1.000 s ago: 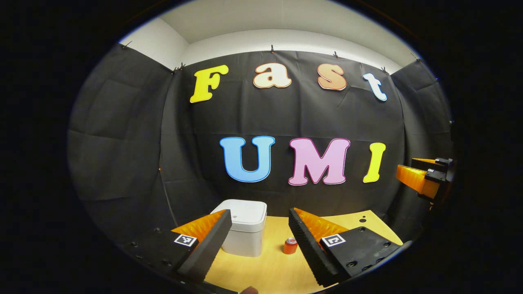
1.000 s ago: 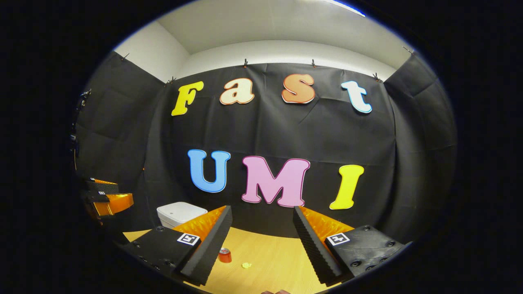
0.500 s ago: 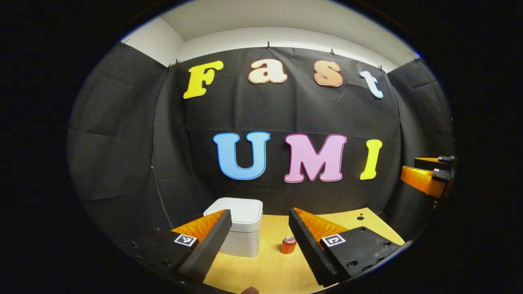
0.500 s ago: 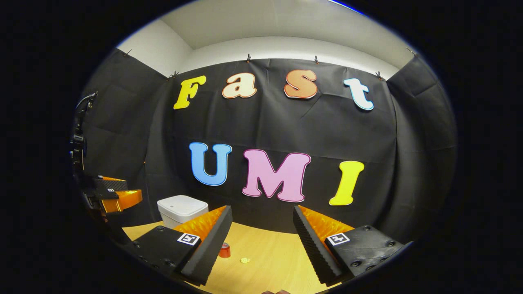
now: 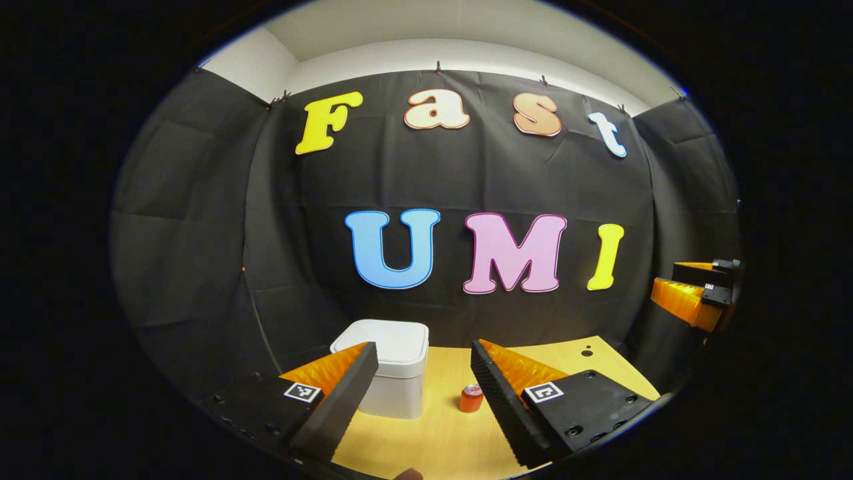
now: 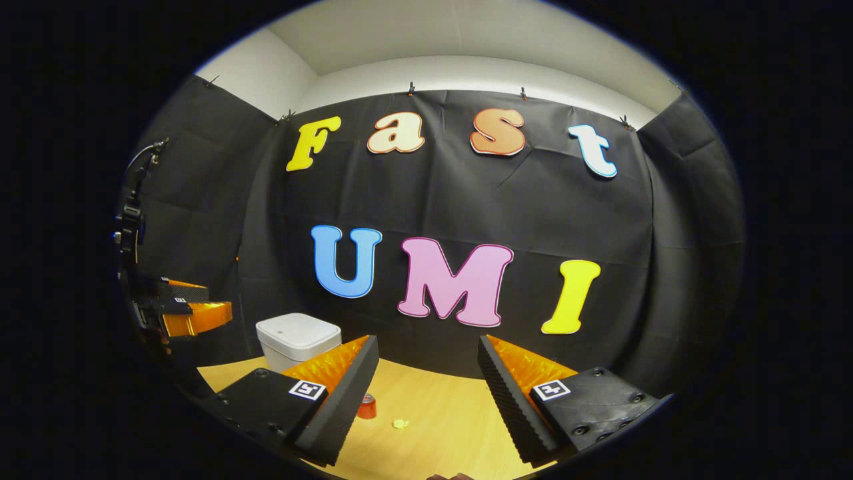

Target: Press the lid of the desktop garbage bin to open it, pick up the crumpled paper on the desktop and throw it into the bin, then pick up the pop can on the desktop and drop it into the bin, and finally close the garbage bin lid.

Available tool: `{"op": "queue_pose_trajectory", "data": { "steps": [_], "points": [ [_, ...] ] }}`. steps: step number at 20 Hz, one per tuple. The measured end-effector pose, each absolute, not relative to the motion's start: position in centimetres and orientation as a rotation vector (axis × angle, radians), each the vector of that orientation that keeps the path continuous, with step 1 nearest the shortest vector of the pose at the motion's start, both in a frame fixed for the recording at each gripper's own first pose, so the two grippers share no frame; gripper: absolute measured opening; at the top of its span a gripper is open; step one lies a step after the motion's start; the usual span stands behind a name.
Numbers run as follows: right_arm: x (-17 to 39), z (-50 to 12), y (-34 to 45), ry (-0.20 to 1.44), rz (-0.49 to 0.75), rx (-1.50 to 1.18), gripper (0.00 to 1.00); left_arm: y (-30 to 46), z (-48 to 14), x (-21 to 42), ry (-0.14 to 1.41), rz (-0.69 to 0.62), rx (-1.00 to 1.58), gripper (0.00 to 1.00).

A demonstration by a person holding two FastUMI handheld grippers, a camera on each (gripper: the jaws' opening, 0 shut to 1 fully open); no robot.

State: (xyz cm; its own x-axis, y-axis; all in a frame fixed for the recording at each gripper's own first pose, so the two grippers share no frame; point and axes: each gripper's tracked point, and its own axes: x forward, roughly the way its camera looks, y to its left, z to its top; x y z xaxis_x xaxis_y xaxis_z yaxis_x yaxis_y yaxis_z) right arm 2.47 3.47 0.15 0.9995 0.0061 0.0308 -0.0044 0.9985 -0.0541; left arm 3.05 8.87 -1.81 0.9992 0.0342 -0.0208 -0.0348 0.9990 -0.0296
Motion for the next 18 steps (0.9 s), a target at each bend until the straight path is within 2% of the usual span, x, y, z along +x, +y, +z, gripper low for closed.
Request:
{"op": "queue_pose_trajectory", "data": {
  "steps": [2, 3, 9, 15, 16, 17, 18],
  "points": [
    [2.6, 0.8, 4.3, -0.052, 0.016, -0.05, 0.93, 10.2, -1.7, 2.9, 0.027, 0.059, -0.023, 0.95],
    [2.5, 0.9, 4.7, -0.054, 0.025, -0.047, 0.96, 11.0, -1.4, 2.8, 0.027, 0.073, -0.021, 0.95],
    [2.4, 1.4, 6.2, -0.061, 0.079, -0.08, 0.96, 14.4, -2.0, 4.4, 0.074, 0.078, -0.047, 0.95],
    [1.8, 0.4, 4.3, -0.029, 0.037, -0.094, 0.96, 18.2, -2.7, 8.2, 0.116, 0.039, -0.056, 0.93],
    [1.6, 0.5, 3.7, -0.03, 0.021, -0.098, 0.96, 18.7, -3.3, 9.2, 0.137, 0.037, -0.074, 0.83],
    [1.5, 0.4, 3.2, -0.029, 0.007, -0.102, 0.96, 19.2, -3.6, 10.4, 0.152, 0.04, -0.097, 0.8],
    [1.4, 0.5, 2.9, -0.027, -0.003, -0.103, 0.96, 19.4, -4.3, 11.3, 0.173, 0.04, -0.124, 0.63]
  ]
}}
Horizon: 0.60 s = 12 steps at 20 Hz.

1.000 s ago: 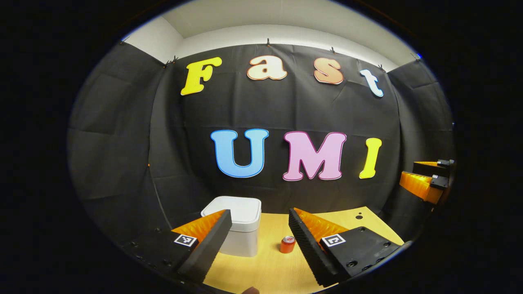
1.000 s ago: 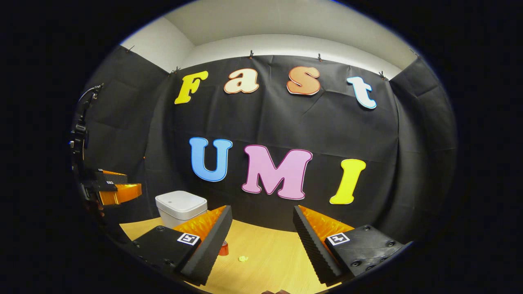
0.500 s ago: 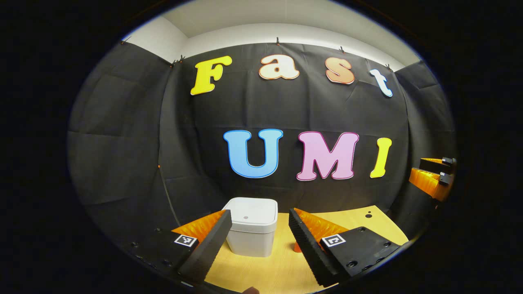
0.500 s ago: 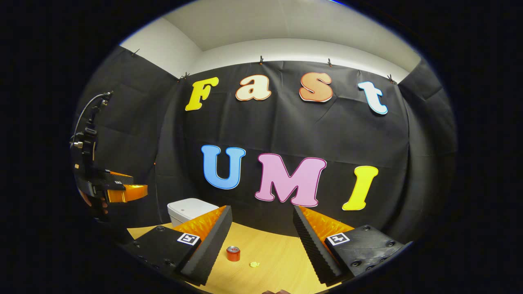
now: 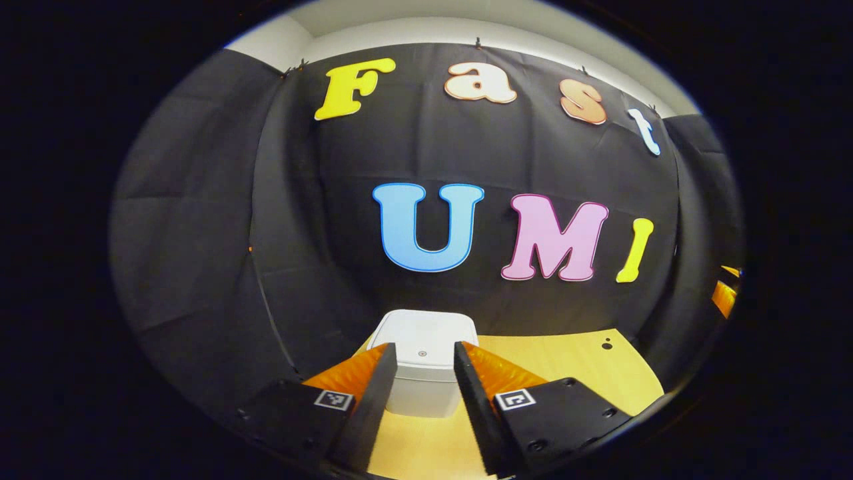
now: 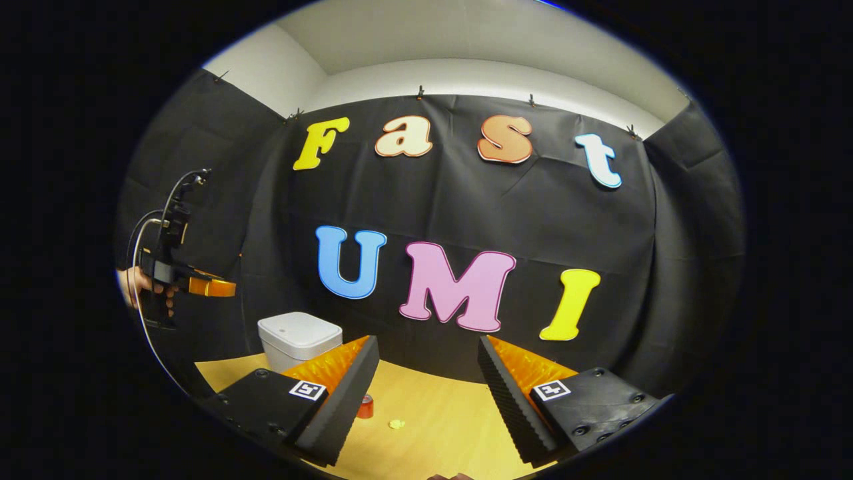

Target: Press the lid of the desktop garbage bin to open it, pick up the crumpled paper on the desktop and throw it into the bin, then pick up the pop can on the desktop and drop it into the bin, and finally close the garbage bin lid.

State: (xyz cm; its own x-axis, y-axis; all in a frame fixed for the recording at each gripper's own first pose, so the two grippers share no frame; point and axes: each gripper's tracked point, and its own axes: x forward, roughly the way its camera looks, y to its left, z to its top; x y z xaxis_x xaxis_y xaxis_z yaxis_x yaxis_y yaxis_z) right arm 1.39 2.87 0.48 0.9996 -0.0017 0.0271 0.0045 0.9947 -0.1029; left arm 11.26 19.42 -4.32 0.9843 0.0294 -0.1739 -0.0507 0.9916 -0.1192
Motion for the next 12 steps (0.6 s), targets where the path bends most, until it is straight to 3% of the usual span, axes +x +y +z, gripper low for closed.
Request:
{"op": "queue_pose_trajectory", "data": {
  "steps": [4, 12],
  "points": [
    [1.3, -0.1, 1.9, -0.005, -0.037, -0.117, 0.96, 19.7, -6.6, 13.9, 0.235, 0.042, -0.24, 0.07],
    [2.5, 0.2, 2.7, -0.014, -0.021, -0.144, 0.96, 19.5, -7.6, 17.9, 0.317, -0.002, -0.139, 0.06]
  ]
}}
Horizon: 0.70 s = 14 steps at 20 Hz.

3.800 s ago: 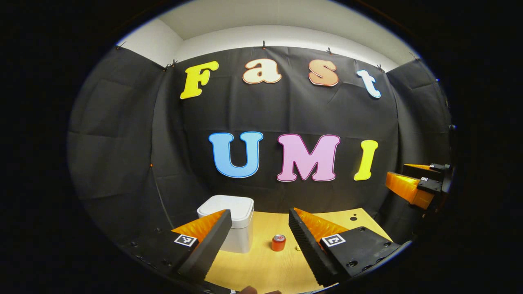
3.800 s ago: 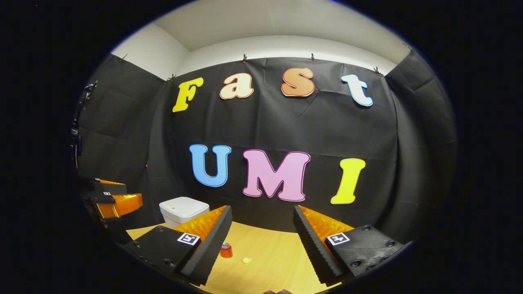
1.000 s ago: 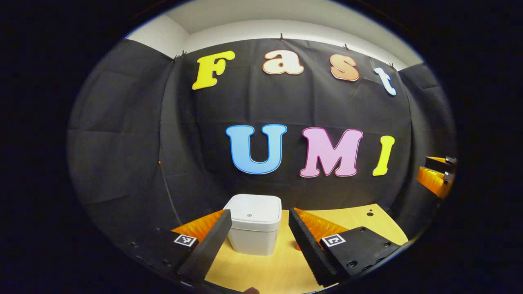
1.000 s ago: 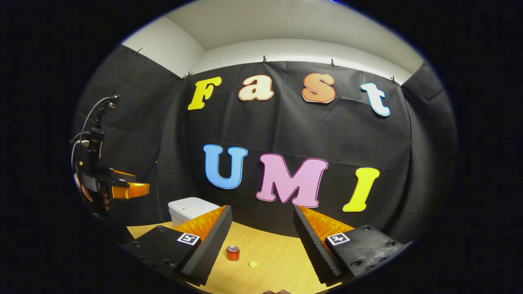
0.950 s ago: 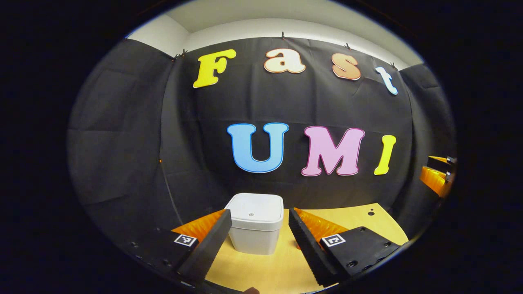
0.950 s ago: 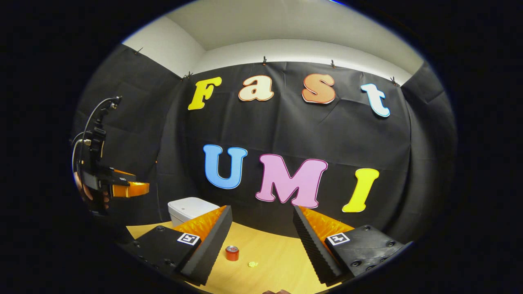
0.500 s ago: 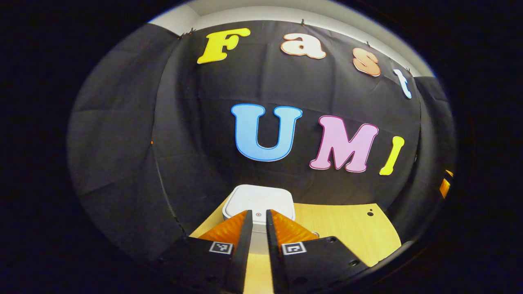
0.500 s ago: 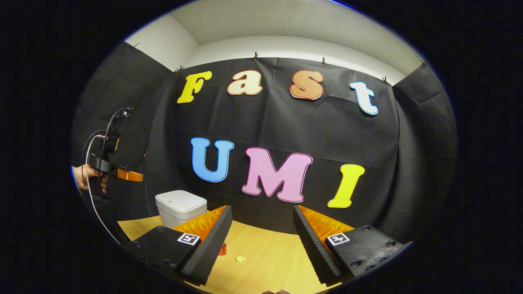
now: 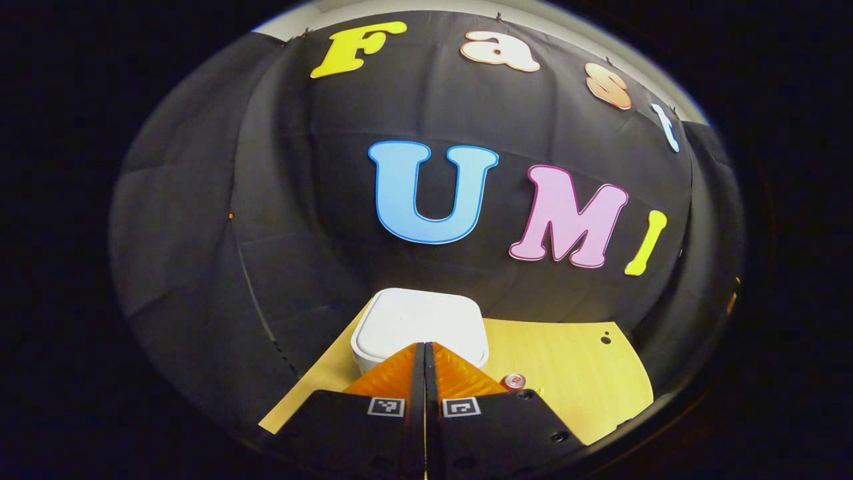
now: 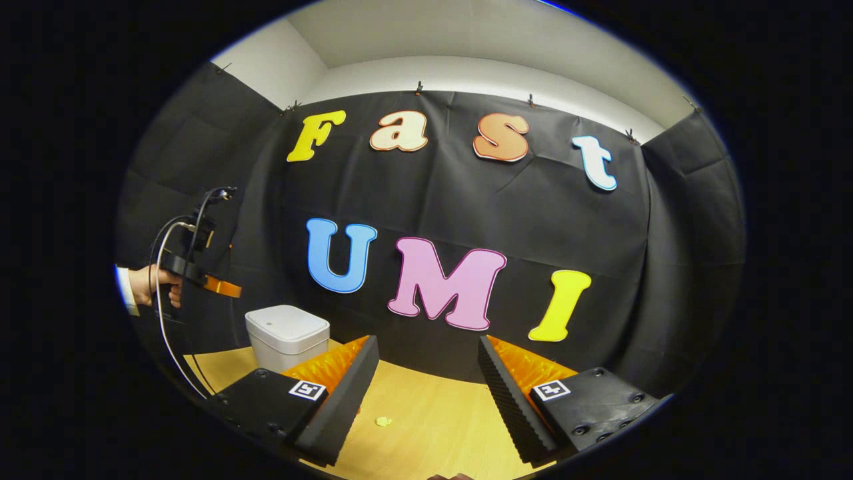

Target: Press the lid of the desktop garbage bin to open it, pick up the crumpled paper on the desktop and throw it into the bin, then pick up the pop can on the desktop and drop it into the bin, and finally close the garbage bin lid.

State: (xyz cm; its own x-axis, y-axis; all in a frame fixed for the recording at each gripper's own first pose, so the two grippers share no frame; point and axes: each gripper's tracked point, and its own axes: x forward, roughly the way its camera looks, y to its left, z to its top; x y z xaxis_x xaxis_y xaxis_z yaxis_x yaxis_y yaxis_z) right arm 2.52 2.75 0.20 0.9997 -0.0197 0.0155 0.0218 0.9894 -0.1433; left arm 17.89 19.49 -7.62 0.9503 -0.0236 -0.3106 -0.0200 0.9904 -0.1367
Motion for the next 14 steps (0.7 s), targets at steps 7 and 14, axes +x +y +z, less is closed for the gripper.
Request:
{"op": "queue_pose_trajectory", "data": {
  "steps": [7, 14],
  "points": [
    [5.9, -0.8, 4.0, -0.001, 0.023, -0.154, 0.96, 20.3, -11.4, 21.0, 0.479, 0.029, -0.095, 0.06],
    [10.8, -3.7, 4.2, 0.06, 0.054, -0.143, 0.96, 20.0, -13.2, 25.2, 0.53, 0.024, -0.082, 0.07]
  ]
}}
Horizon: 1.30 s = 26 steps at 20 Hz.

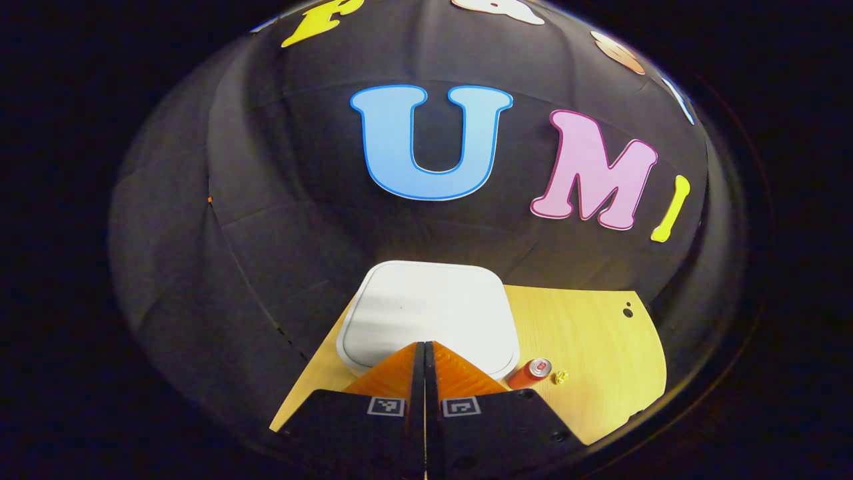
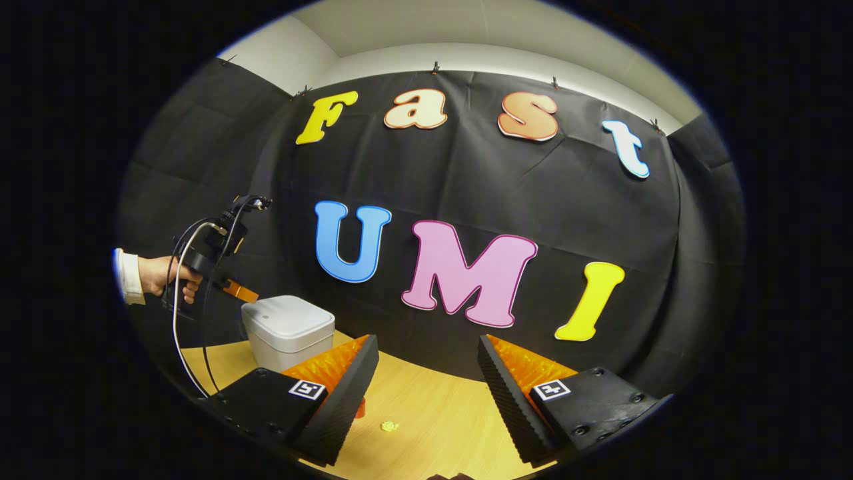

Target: Press the lid of the desktop garbage bin to open it, pick up the crumpled paper on the desktop and throw it into the bin, then pick up the pop can on the desktop and drop it into the bin, and finally close the garbage bin lid.

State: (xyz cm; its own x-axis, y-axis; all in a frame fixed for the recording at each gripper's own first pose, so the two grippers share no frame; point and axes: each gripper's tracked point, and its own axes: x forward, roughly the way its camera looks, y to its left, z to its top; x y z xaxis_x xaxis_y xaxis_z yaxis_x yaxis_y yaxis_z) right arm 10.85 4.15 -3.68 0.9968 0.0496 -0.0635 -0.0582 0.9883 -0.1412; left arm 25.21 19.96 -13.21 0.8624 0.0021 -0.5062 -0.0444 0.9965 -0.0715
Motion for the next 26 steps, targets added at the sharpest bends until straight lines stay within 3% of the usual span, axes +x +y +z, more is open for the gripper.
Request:
{"op": "queue_pose_trajectory", "data": {
  "steps": [5, 6, 9, 18, 26],
  "points": [
    [15.0, -5.5, 4.5, 0.068, 0.083, -0.125, 0.96, 19.2, -15.1, 27.2, 0.572, 0.017, -0.07, 0.06],
    [15.7, -6.0, 4.8, 0.072, 0.094, -0.118, 0.96, 19.1, -15.4, 27.4, 0.576, 0.017, -0.056, 0.02],
    [16.9, -6.8, 4.9, 0.104, 0.089, -0.119, 0.97, 18.7, -16.8, 27.1, 0.603, 0.016, -0.079, 0.06],
    [14.8, -6.2, 8.3, 0.112, 0.036, -0.097, 0.96, 18.3, -18.2, 26.7, 0.657, -0.006, -0.017, 0.07],
    [13.8, -6.4, 6.9, 0.131, -0.023, -0.072, 0.96, 18.3, -17.7, 26.7, 0.603, -0.026, -0.009, 0.07]
  ]
}}
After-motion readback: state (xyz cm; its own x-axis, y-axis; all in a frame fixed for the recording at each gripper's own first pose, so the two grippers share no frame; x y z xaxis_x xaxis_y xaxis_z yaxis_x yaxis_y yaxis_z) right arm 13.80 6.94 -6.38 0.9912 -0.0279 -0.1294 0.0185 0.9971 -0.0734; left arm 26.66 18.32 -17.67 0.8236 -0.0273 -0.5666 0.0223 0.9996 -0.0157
